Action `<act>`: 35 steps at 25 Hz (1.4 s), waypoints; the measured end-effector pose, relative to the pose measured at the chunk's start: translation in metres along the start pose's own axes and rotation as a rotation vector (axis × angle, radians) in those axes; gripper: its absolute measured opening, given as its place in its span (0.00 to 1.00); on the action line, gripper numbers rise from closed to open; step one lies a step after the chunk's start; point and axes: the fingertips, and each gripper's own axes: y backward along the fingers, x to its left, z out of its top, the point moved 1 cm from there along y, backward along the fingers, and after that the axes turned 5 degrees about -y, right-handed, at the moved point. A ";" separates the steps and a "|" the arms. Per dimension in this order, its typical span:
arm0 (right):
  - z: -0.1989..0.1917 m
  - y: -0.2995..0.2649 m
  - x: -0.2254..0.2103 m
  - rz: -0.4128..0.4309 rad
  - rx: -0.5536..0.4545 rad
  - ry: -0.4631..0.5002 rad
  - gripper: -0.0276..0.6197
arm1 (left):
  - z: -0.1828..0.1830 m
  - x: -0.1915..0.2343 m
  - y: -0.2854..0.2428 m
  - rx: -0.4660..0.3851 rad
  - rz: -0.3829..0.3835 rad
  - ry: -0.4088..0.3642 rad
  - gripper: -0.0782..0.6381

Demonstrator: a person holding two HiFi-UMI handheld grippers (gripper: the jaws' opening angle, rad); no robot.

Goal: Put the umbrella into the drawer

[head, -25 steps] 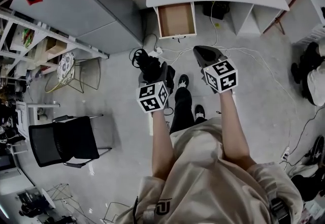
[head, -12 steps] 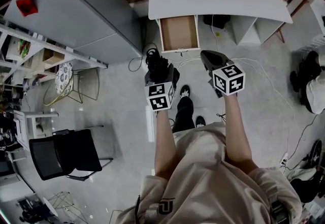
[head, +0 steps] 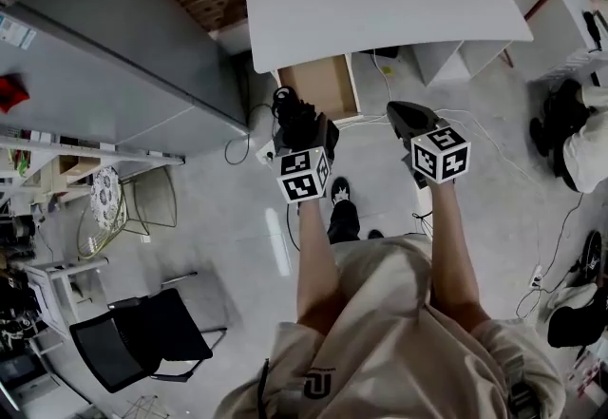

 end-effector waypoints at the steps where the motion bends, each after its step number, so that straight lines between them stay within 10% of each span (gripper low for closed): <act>1: 0.004 -0.006 -0.003 0.000 0.004 0.002 0.15 | 0.004 0.002 -0.011 0.001 -0.016 -0.001 0.43; 14: 0.034 -0.061 -0.048 -0.080 -0.075 -0.168 0.15 | 0.039 0.009 -0.104 0.030 -0.201 -0.215 0.43; 35: -0.011 -0.141 -0.123 -0.063 0.005 -0.194 0.15 | -0.048 0.026 -0.188 0.240 -0.122 -0.105 0.43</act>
